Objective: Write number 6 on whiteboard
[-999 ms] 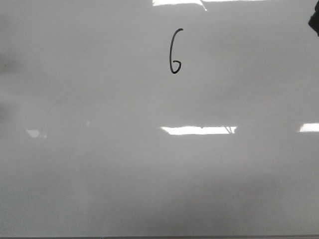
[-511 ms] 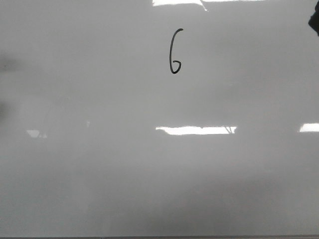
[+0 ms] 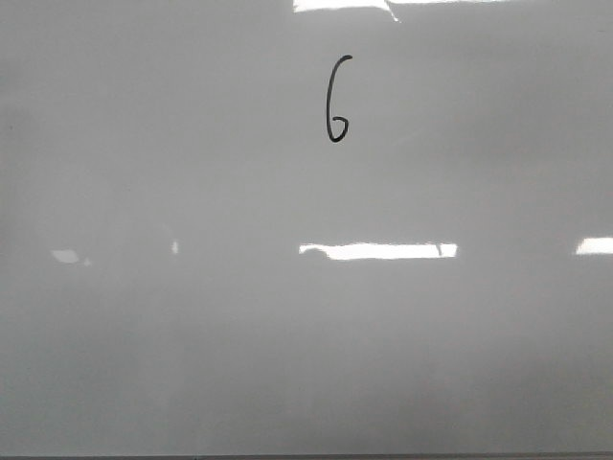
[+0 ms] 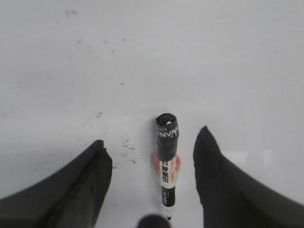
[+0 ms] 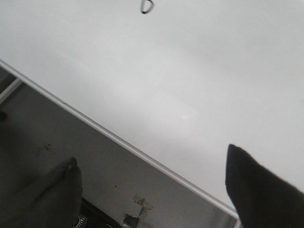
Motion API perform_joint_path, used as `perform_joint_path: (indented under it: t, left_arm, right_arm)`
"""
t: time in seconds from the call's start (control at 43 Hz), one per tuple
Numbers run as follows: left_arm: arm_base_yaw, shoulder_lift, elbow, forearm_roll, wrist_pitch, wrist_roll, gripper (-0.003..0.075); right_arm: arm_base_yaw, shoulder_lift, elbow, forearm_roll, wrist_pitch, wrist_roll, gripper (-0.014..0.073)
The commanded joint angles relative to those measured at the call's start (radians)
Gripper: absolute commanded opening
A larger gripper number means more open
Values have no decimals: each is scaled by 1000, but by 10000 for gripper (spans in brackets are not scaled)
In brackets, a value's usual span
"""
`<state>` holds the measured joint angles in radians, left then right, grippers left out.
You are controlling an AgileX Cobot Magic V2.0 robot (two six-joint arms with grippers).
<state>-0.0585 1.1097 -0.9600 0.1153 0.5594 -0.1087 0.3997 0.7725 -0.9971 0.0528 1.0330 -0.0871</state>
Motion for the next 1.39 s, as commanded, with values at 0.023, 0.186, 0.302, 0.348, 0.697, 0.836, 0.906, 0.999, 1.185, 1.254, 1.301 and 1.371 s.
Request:
perform_joint_path:
  t: [0.023, 0.186, 0.302, 0.348, 0.697, 0.836, 0.906, 0.999, 1.185, 1.254, 1.301, 1.371]
  left_arm:
    - [-40, -118, -66, 1, 74, 30, 388]
    - [-153, -250, -61, -2, 179, 30, 388]
    - [-222, -333, -29, -40, 207, 30, 388]
    - [-244, -367, -8, -58, 217, 30, 388]
    - [-275, -476, 110, -26, 232, -29, 387]
    - [-275, -476, 112, 53, 232, -130, 387]
    - [-275, -476, 112, 67, 232, -137, 387]
    - [-275, -476, 112, 67, 232, -137, 386]
    - [-277, -476, 112, 69, 232, -101, 252]
    - [-277, -476, 112, 69, 232, -101, 165]
    - [-277, -476, 112, 69, 232, -101, 107]
    - [-277, -476, 112, 69, 230, -101, 29]
  right_arm:
    - [-5, -46, -31, -80, -11, 107, 632]
    - [-5, -124, -6, -80, -7, 107, 632]
    - [-5, -168, 38, -80, -8, 107, 632]
    - [-5, -183, 57, -80, -8, 107, 632]
    - [-5, -210, 78, -80, -10, 107, 632]
    - [-5, -210, 78, -80, -10, 107, 632]
    - [-5, -210, 78, -80, -10, 107, 632]
    - [-5, -210, 78, -80, -10, 107, 626]
    - [-5, -210, 78, -80, -10, 107, 362]
    - [-5, -210, 78, -80, -10, 107, 216]
    - [-5, -210, 78, -80, -10, 107, 122]
    - [-5, -210, 78, -80, -10, 107, 0]
